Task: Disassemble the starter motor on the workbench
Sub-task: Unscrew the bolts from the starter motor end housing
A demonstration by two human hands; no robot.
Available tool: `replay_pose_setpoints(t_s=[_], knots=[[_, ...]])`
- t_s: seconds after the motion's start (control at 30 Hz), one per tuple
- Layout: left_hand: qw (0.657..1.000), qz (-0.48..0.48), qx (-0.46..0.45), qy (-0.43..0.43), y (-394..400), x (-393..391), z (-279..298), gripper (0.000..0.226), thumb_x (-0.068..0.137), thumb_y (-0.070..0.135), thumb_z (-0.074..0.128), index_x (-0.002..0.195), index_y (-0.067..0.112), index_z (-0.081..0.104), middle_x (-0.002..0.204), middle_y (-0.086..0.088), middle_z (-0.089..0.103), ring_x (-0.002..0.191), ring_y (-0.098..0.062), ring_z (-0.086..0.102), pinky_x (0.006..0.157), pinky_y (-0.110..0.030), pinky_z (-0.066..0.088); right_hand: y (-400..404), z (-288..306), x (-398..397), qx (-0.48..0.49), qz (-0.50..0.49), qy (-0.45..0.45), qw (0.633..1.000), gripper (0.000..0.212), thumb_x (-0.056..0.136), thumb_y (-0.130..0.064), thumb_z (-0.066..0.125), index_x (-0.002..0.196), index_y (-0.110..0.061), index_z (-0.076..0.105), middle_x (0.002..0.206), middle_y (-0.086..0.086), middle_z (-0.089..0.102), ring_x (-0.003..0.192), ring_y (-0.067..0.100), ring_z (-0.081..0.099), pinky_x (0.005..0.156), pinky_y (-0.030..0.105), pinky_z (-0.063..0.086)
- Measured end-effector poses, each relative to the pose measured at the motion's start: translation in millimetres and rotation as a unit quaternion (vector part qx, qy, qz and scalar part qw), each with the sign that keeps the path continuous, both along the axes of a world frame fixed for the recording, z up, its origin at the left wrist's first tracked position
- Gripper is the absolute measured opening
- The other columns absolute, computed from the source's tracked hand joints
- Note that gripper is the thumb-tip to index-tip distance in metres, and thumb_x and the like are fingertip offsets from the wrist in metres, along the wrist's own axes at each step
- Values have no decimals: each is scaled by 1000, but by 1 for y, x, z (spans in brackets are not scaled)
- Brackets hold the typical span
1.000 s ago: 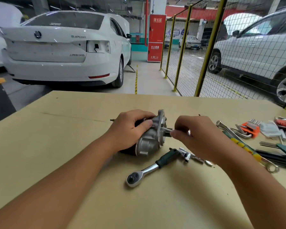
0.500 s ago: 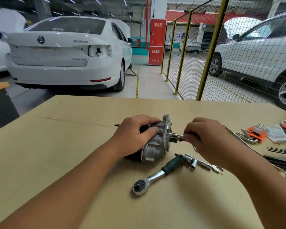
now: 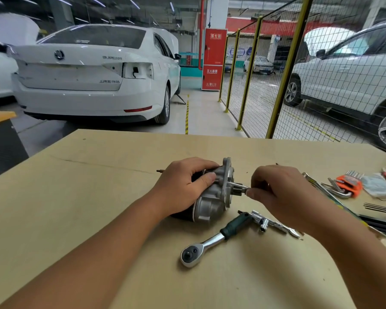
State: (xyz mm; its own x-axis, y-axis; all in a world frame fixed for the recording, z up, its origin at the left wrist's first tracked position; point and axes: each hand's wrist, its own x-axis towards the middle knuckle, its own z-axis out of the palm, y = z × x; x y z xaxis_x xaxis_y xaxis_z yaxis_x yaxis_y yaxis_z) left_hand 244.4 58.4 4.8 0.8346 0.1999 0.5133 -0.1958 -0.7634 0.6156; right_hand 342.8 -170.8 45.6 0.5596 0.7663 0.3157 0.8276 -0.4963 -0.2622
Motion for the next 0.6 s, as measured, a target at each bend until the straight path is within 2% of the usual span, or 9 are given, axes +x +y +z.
replay_pose_setpoints(t_s=[0.1, 0.27, 0.4, 0.6], knots=[[1000, 1, -5, -4, 1, 1, -1, 35, 93, 39, 61, 123, 27, 74, 114, 17, 73, 110, -4, 66, 100, -40, 52, 1, -1, 1, -13, 10, -11, 1000, 13, 99, -32, 59, 88, -26, 63, 78, -15, 55, 77, 7, 48, 65, 27, 31], [1000, -1, -4, -6, 1, 1, 0, 35, 92, 38, 62, 123, 27, 74, 114, 16, 73, 110, -4, 66, 100, -40, 52, 1, -3, 2, -21, 6, -2, 1000, 14, 102, -30, 54, 93, -26, 64, 75, -18, 52, 73, 1, 46, 61, 18, 30], [1000, 2, -3, -6, 2, 0, -2, 36, 92, 39, 62, 124, 27, 74, 116, 17, 73, 111, -4, 65, 101, -40, 52, 0, -3, 2, 1, 9, 14, 1000, 16, 100, -28, 58, 85, -33, 59, 70, -16, 57, 67, 1, 54, 59, 20, 39], [1000, 7, 9, 15, 0, -3, 2, 40, 92, 43, 60, 127, 29, 71, 119, 17, 72, 112, -5, 64, 100, -41, 52, 0, -2, -1, 22, -2, 5, 1000, 9, 91, -30, 72, 82, -31, 69, 61, -19, 57, 65, 0, 57, 56, 17, 34]])
